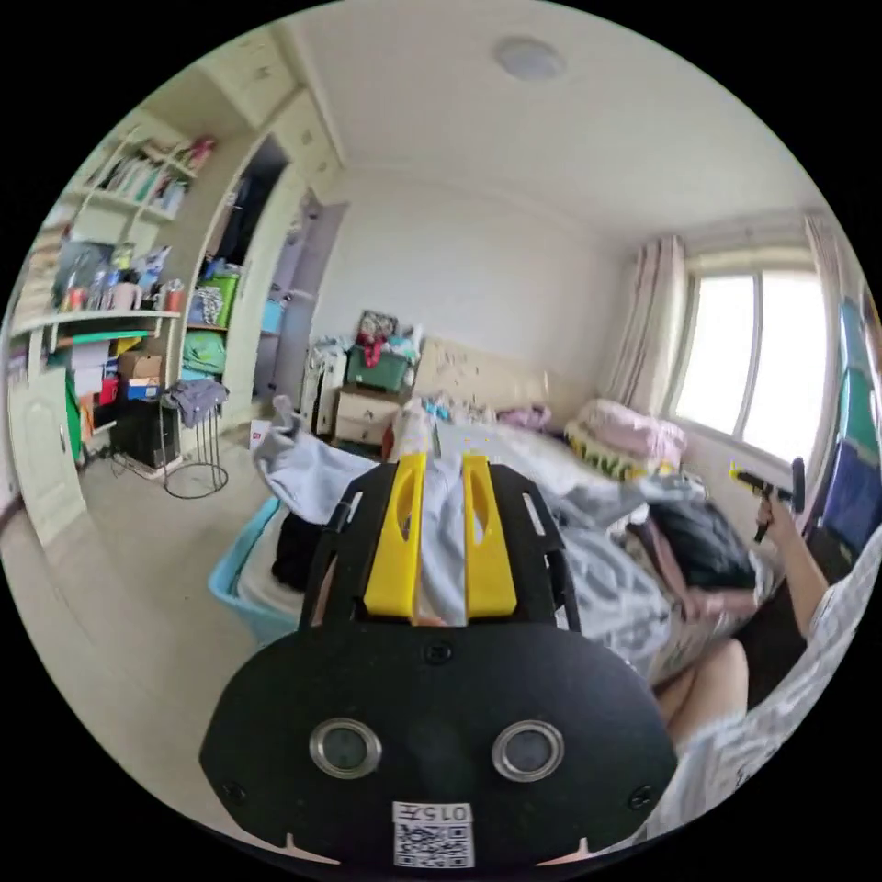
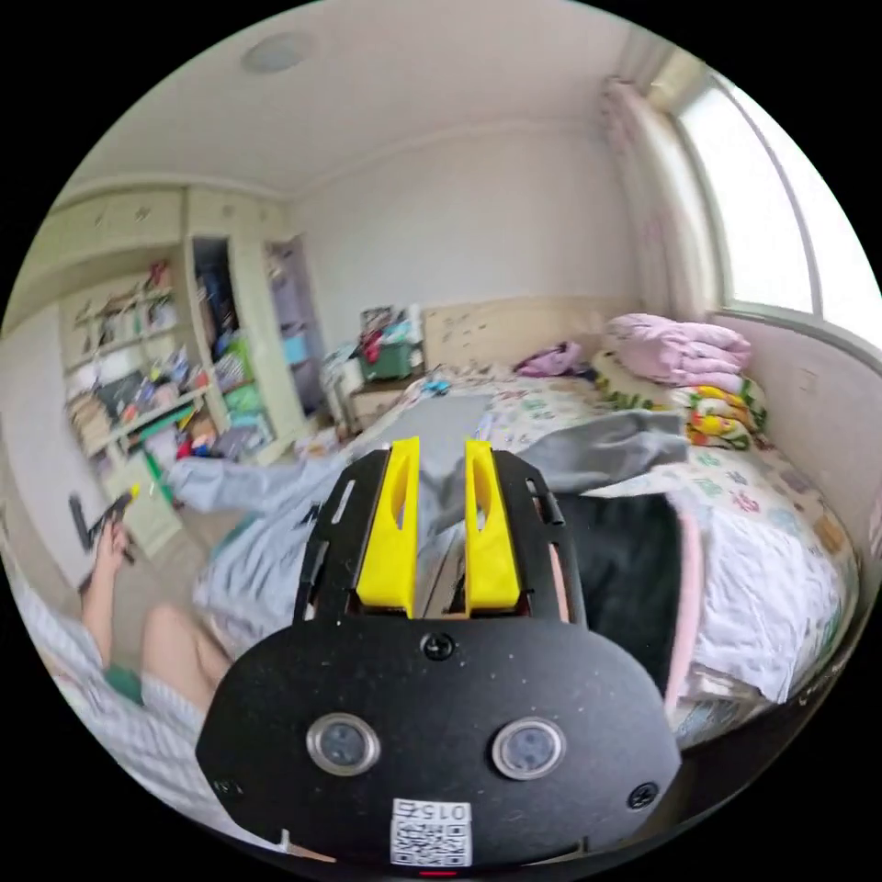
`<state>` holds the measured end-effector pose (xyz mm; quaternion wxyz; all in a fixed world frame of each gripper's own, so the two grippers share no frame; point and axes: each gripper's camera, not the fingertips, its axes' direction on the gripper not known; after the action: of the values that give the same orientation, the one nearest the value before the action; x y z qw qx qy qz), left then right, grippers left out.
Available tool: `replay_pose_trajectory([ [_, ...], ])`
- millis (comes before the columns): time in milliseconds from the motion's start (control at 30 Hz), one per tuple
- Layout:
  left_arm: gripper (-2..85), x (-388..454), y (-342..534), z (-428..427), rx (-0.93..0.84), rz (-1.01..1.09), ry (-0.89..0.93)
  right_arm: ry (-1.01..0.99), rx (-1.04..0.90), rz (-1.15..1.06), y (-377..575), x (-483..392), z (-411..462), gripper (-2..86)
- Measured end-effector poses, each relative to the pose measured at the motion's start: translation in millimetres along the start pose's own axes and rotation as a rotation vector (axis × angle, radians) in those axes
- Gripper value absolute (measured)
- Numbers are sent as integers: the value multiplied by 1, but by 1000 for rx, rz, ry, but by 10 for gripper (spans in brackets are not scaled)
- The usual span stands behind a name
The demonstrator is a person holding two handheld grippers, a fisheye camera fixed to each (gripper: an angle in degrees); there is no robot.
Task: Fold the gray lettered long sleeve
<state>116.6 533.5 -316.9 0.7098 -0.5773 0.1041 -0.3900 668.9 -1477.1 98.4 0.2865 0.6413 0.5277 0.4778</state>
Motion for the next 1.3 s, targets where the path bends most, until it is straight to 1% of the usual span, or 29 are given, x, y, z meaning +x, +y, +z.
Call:
replay_pose_trajectory([
  [33, 73, 17, 23, 4, -113, 73, -16, -23, -32, -26, 23, -14, 7, 83],
  [67, 78, 34, 46, 12, -231, 147, 17, -68, -100, -57, 71, -39, 24, 84],
  [133, 86, 60, 78, 27, -380, 223, 80, -138, -282, -60, 161, -75, 62, 88],
  [167, 91, 81, 97, 37, -448, 280, 113, -142, -320, -60, 180, -82, 69, 91],
  [200, 93, 91, 105, 42, -475, 310, 128, -120, -382, -52, 214, -95, 80, 98],
  [267, 102, 126, 133, 64, -571, 417, 148, -97, -415, -3, 250, -106, 82, 100],
  [333, 109, 144, 149, 80, -638, 473, 141, -127, -410, 42, 274, -112, 73, 101],
  [433, 112, 167, 177, 101, -715, 551, 95, -114, -437, 38, 282, -115, 66, 103],
  [500, 108, 177, 193, 112, -751, 590, 35, -115, -449, 35, 284, -112, 56, 105],
  [567, 79, 187, 211, 123, -790, 632, -67, -136, -447, 50, 284, -106, 48, 105],
  [667, 28, 197, 217, 125, -801, 643, -102, -164, -445, 90, 286, -95, 34, 103],
  [800, 11, 191, 204, 114, -772, 564, -122, -167, -448, 100, 290, -91, 19, 104],
  [867, 7, 175, 184, 91, -667, 460, -185, -163, -454, 96, 291, -92, 13, 105],
  [967, 5, 149, 166, 70, -580, 340, -270, -188, -455, 91, 292, -96, 5, 106],
  [1133, 3, 137, 164, 65, -582, 274, -311, -213, -460, 36, 290, -119, 0, 109],
  [1200, 3, 139, 165, 64, -584, 264, -307, -178, -450, 30, 288, -124, -4, 111],
  [1267, 3, 143, 168, 63, -589, 264, -310, -177, -444, 54, 285, -121, -12, 109],
  [1300, 3, 143, 168, 63, -590, 264, -309, -218, -425, 74, 282, -118, -21, 106],
])
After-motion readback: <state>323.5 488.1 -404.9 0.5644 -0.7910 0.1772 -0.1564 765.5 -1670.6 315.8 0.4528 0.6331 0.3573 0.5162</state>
